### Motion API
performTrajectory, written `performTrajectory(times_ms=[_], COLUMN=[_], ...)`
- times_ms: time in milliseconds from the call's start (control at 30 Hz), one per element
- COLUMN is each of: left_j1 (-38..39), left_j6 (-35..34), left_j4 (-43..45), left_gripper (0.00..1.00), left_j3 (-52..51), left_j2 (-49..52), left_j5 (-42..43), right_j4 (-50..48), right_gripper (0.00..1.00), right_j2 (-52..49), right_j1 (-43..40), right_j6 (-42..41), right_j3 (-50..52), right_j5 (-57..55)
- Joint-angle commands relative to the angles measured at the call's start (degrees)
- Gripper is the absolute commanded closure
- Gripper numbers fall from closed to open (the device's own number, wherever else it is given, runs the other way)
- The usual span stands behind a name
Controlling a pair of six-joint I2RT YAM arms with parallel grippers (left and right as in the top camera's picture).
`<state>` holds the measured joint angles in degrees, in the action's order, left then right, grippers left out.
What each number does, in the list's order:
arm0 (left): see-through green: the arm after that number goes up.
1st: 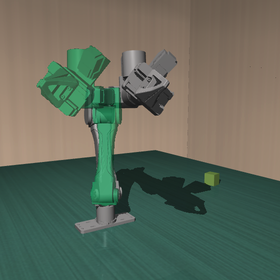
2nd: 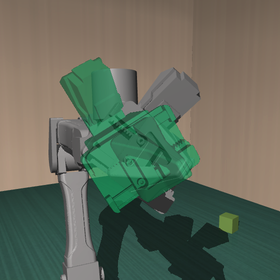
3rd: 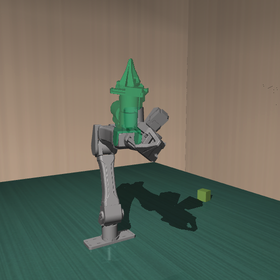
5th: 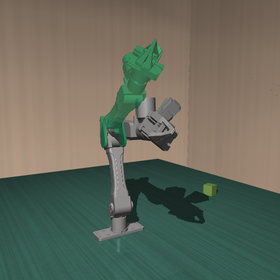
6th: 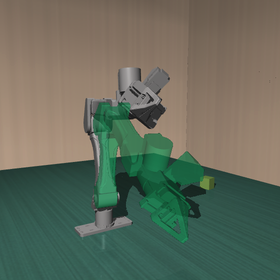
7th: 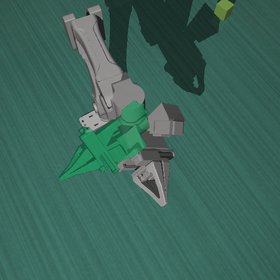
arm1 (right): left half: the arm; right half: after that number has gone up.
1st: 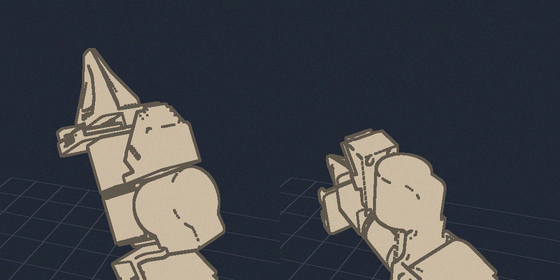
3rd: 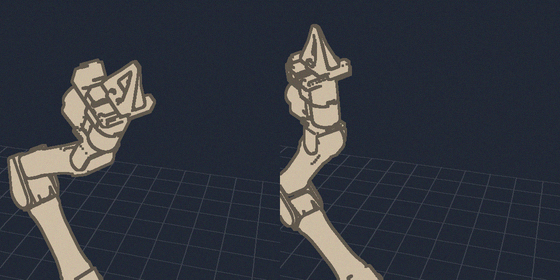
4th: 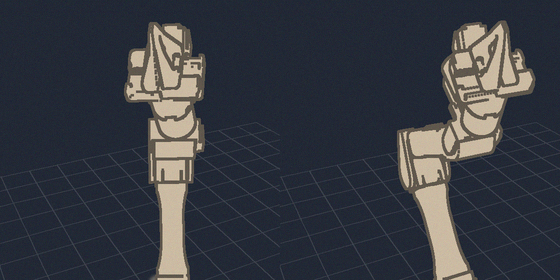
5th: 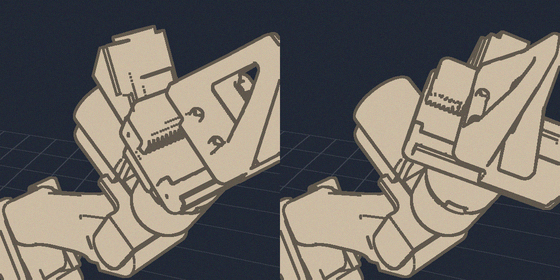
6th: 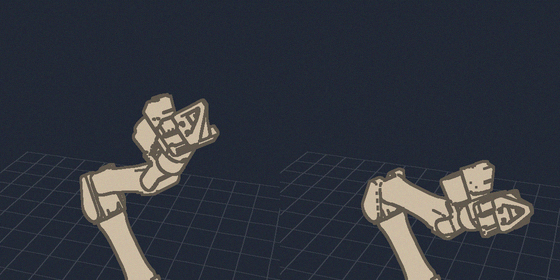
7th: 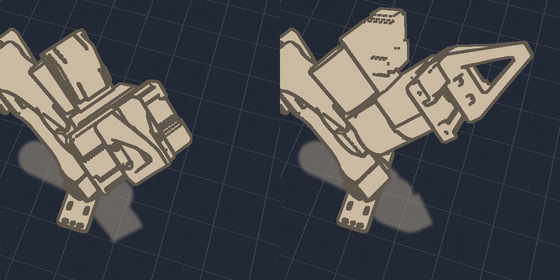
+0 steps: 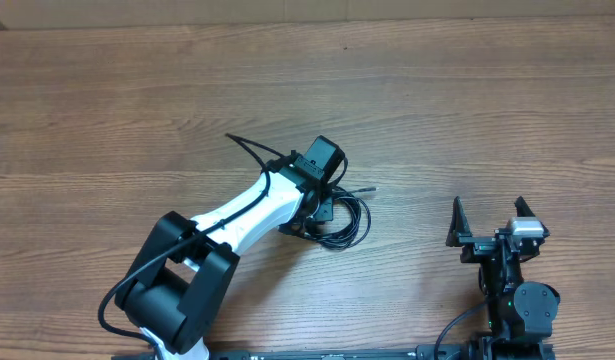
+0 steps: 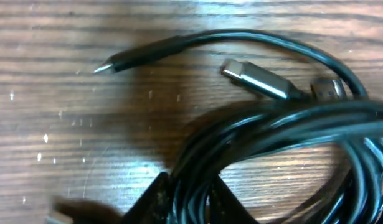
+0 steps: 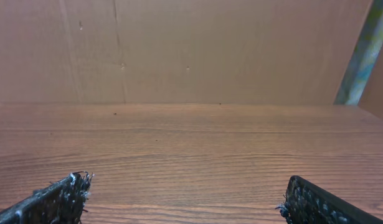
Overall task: Untangle cables
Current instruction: 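Grasp the black cable coil with the left gripper and lift it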
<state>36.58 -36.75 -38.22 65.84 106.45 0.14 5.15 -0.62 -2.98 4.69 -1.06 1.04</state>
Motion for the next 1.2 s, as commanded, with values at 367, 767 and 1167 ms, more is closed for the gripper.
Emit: performTrajectory(times_ms=[367, 767, 1167], left_j1=[-0.07, -0.66, -0.68], left_j6=[12.57, 12.57, 12.55], left_j4=[-0.83, -10.08, -20.39], left_gripper=[0.96, 0.96, 0.96], left_j3=[4.85, 15.37, 25.77], left_j2=[0.76, 0.72, 0.68], left_j5=[-0.81, -5.27, -5.42], right_j4=[-0.33, -0.33, -0.33], right_gripper=[0.00, 0.00, 0.00], right_j2=[0.46, 0.46, 0.46], right_j1=[-0.24, -0.24, -0.24], right_j6=[-0.35, -0.35, -0.35], right_j3=[0.61, 0.61, 0.61], right_j5=[-0.09, -0.09, -0.09])
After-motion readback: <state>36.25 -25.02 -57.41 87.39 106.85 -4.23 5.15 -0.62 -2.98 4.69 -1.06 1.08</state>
